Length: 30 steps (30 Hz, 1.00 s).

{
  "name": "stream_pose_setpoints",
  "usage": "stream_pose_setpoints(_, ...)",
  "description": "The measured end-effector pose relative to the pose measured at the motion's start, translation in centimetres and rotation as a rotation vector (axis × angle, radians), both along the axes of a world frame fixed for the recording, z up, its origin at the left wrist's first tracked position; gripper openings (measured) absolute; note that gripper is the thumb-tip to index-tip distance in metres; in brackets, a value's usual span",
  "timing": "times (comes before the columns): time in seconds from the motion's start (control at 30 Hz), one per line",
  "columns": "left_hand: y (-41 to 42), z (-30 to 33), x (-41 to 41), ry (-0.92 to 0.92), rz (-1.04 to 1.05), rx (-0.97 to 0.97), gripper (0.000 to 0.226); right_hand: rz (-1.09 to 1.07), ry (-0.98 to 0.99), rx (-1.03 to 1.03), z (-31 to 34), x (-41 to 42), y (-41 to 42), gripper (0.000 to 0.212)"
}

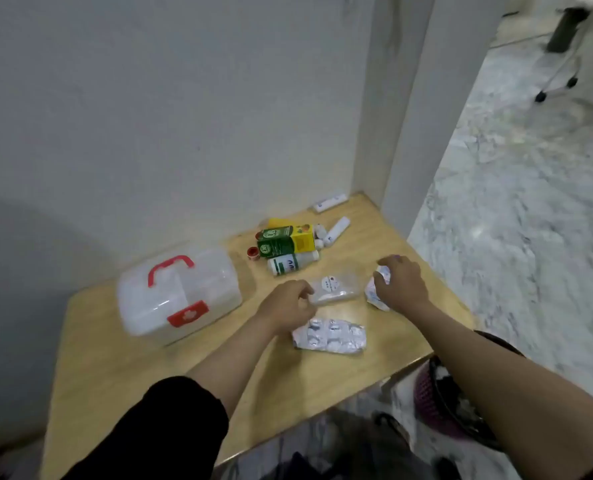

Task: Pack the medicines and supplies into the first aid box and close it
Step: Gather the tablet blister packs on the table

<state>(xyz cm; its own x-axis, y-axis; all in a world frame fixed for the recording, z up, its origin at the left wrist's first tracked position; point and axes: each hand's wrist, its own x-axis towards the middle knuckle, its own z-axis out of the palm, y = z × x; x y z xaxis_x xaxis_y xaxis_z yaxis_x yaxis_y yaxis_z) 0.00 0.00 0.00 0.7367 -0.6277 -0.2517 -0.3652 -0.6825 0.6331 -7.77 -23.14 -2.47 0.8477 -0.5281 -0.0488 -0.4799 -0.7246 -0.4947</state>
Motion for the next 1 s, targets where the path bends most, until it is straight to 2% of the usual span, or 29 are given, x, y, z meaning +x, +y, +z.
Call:
stream_pose_setpoints(0.1,-0.2,-1.8,-0.8,-0.075,-0.148,0.195,0.036,-0.078,0.067,-0.016,-1.6,-1.4,-0.3,0.043)
stream_pose_setpoints(0.2,-0.4,-3.4,-1.6,-0.111,-0.235,0.313,0.041,-0.152,0.116,0.043,-2.2,-2.3,0.2,0.037)
stream_pose_setpoints(0.33,-0.5,-4.8,-2.4,-0.225,-0.258,0.297,0.054,-0.207,0.096,0.085,-3.2,-2.1,0.4,0.038)
stream_pose_setpoints(0.47,0.0,-5.3,-3.0,-0.284,-0.204,0.263,0.055,-0.255,0.076,0.028,-4.0,-2.1,1.4,0.04)
stream_pose_setpoints(0.67,0.6,-5.6,-4.1,-0.32,-0.146,0.212,0.059,-0.279,0.06,0.116,-4.1,-2.3,1.7,0.044)
stream_pose_setpoints(0.9,0.9,-5.5,-5.9,-0.12,-0.052,0.088,0.051,-0.301,-0.028,0.333,-4.1,-3.3,2.1,0.049)
stream_pose_setpoints(1.0,0.7,-5.6,-6.0,0.009,0.051,0.013,0.044,-0.342,-0.032,0.33,-3.9,-4.0,2.3,0.048)
